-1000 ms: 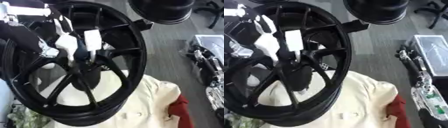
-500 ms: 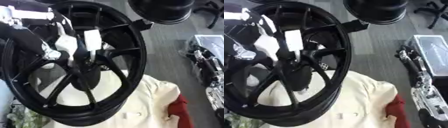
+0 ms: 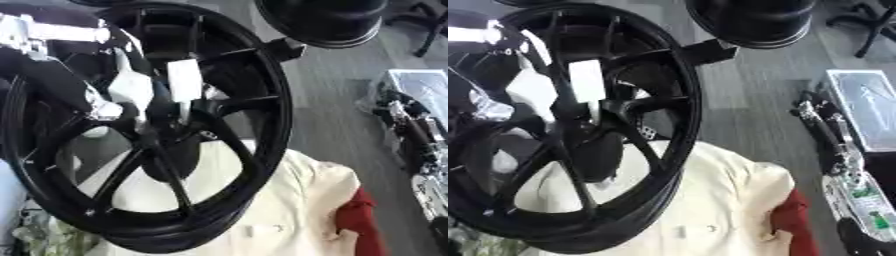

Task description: Pull the pin out of the wheel hub.

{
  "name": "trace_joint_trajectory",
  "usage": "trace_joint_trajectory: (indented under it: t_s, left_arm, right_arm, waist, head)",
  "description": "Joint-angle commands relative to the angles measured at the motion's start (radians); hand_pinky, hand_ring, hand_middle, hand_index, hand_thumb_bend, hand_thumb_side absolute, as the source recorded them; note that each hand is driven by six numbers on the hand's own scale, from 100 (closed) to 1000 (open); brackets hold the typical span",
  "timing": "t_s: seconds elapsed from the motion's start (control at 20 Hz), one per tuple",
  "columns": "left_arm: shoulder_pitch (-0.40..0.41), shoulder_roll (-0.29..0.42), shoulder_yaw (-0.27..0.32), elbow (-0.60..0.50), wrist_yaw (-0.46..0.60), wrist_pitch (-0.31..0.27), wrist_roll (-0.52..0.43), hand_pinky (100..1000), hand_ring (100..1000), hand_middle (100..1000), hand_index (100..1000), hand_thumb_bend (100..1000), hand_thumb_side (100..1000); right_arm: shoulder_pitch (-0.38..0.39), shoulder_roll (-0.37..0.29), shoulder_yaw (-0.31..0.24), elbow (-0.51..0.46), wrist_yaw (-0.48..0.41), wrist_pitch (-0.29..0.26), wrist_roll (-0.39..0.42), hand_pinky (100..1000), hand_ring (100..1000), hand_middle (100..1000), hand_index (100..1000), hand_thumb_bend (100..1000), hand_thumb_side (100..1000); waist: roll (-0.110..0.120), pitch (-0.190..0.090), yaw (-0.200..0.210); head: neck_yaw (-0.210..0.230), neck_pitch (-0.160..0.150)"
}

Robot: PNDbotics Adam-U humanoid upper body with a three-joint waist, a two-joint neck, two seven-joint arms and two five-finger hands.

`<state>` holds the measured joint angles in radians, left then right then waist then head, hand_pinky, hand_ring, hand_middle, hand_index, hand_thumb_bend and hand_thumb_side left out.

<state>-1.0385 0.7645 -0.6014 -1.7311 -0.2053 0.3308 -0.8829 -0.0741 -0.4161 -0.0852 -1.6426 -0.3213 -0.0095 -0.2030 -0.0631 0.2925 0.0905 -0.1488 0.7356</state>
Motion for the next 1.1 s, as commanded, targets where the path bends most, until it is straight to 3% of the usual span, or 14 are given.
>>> trace_joint_trajectory:
  t_s: [0.05, 0.3, 0.6, 1.1]
  left_arm:
    - [-0.012, 0.011, 0.01, -0.006, 0.001, 0.026, -0.024, 708, 618, 753, 802, 346, 342]
    - [-0.01, 0.007, 0.004, 0.003, -0.001, 0.031, -0.024, 707, 619, 750, 798, 317, 263]
    - [-0.008, 0.006, 0.002, 0.013, -0.003, 0.031, -0.024, 707, 620, 749, 791, 283, 100]
    - [-0.01, -0.001, 0.005, 0.023, -0.018, 0.028, -0.024, 696, 610, 711, 772, 263, 100]
  right_arm:
    - [-0.005, -0.011, -0.008, -0.004, 0.003, -0.001, -0.002, 932, 760, 691, 837, 100, 535]
    - [-0.006, -0.007, -0.007, -0.004, 0.003, 0.0, 0.0, 933, 761, 691, 837, 100, 538]
    - [-0.007, -0.007, -0.006, -0.005, 0.004, -0.001, 0.003, 934, 761, 691, 837, 100, 540]
    - [-0.007, -0.002, -0.003, -0.003, 0.004, 0.0, 0.008, 936, 762, 691, 837, 100, 547]
  waist:
    - [0.001, -0.012, -0.002]
    - [0.0, -0.01, -0.003]
    - [-0.001, -0.008, -0.004]
    - [-0.001, -0.006, -0.005]
  head:
    - [0.002, -0.013]
    - [0.002, -0.014]
    - [0.002, -0.017]
    - [0.002, -0.02]
